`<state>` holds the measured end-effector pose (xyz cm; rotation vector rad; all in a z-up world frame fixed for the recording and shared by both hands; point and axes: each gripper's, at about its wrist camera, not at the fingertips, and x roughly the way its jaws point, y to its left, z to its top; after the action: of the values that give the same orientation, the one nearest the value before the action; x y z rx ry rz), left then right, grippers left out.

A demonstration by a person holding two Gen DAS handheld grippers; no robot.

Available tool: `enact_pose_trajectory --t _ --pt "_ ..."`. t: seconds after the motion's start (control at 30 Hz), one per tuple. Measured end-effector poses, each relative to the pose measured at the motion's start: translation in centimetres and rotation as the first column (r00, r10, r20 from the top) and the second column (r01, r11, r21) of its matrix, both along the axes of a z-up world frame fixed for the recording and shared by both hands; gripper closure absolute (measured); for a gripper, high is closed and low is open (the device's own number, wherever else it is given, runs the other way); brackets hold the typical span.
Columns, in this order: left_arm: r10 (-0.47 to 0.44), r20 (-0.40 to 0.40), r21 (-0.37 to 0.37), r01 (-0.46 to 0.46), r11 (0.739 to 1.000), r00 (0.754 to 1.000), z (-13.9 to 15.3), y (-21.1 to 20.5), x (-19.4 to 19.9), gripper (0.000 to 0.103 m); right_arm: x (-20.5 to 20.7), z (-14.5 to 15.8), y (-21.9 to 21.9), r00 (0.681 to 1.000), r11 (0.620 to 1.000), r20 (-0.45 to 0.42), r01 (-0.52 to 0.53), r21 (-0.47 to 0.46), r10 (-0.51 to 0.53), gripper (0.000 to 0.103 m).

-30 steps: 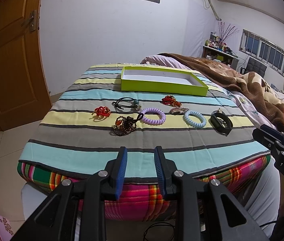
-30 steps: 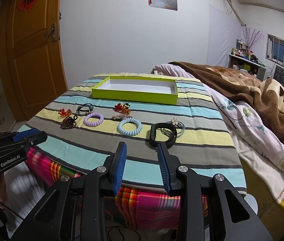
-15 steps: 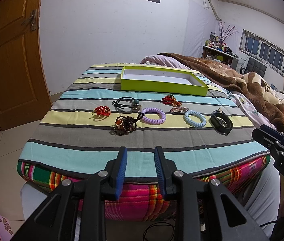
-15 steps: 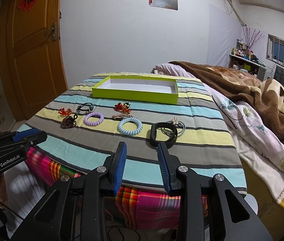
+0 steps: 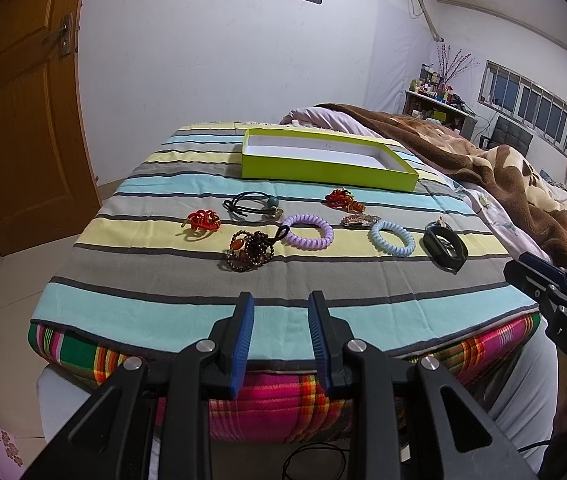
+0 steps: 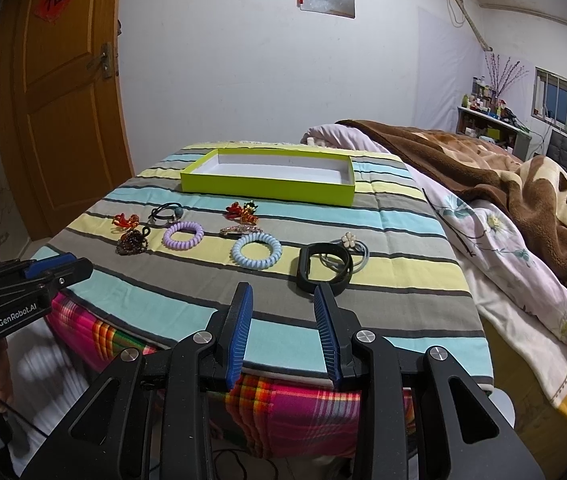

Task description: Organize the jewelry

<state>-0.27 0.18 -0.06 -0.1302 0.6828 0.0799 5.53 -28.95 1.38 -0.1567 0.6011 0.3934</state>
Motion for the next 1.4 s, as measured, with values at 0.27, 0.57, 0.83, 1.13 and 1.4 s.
enact_pose_trajectory --t 0.27,0.57,0.83,1.13,1.4 --pt "0.023 -0.012 -0.004 -0.023 1.0 1.0 -0.4 1.5 2.1 0.069 2.6 -0.4 -0.9 0.999 0.999 -0.018 0.041 0.004 -0.041 0.07" --pt "0.034 -0.045 -0.011 -0.034 0.999 0.998 -1.5 3.1 5.8 0.064 6.7 -1.9 -1.8 0.993 0.997 -0.094 0.069 0.023 -0.067 0.07" --pt "0.039 -0.073 -0.016 -0.04 0.999 0.997 -2.5 4.0 7.9 0.06 10.4 -3.5 -2.2 0.977 0.994 -0.192 0.1 0.048 -0.089 0.07" --pt "0.021 -0.112 -0.04 -0.025 0.999 0.994 -3.4 4.4 9.3 0.059 12.3 -4.7 -2.0 0.956 0.99 -0.27 0.134 0.043 -0.118 0.072" --pt "0.006 -0.109 -0.058 -0.012 0.998 0.994 -3.4 4.6 10.0 0.07 12.2 -4.6 -2.0 0.955 0.989 -0.274 0.133 0.06 -0.112 0.094"
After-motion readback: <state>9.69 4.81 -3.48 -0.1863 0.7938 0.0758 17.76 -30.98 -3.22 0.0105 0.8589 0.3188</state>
